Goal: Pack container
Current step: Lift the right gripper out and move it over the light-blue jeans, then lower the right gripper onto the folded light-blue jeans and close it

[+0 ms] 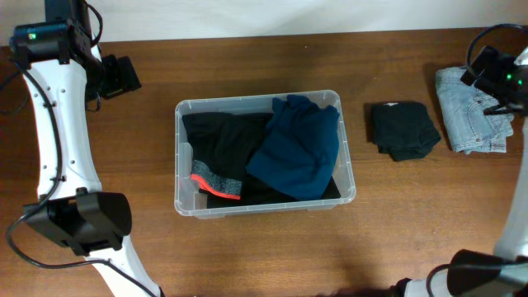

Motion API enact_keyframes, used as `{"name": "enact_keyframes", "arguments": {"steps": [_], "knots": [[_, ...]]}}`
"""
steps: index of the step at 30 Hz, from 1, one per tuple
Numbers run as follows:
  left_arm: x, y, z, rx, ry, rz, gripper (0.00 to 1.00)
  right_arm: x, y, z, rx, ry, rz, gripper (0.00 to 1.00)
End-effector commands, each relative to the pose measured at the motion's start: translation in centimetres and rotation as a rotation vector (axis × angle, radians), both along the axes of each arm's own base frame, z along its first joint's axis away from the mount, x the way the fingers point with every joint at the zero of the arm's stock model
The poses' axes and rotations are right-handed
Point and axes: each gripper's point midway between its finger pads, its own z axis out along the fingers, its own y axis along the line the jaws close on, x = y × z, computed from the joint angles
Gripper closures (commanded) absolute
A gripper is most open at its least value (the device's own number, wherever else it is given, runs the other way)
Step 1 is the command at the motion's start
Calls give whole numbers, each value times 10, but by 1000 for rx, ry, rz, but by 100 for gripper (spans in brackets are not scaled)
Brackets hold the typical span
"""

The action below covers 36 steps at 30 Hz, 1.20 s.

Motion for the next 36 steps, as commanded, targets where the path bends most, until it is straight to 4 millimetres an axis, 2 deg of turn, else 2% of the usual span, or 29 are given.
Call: {"name": "enact_keyframes", "arguments": {"steps": [1, 7, 13, 17, 23, 28, 36], "knots": [[-2, 1, 3, -9, -7, 12, 1, 5, -29, -22, -159, 144, -37, 2], [-2, 1, 3, -9, -7, 12, 1, 19, -50, -88, -215, 365, -29, 2], [-2, 1, 2, -9, -6, 12, 1, 29, -61, -130, -262, 480, -47, 2], [-2, 1, 3, -9, -7, 12, 0, 39, -63, -146, -300, 517, -26, 1], [-2, 1, 3, -9, -7, 12, 1, 54, -47, -164, -342, 564, 54, 2], [-2, 0, 3, -9, -7, 11, 1, 59, -50, -171, -431, 623, 68, 1], [-2, 1, 3, -9, -7, 12, 0, 63, -55, -201, -458, 702, 100, 2]]}}
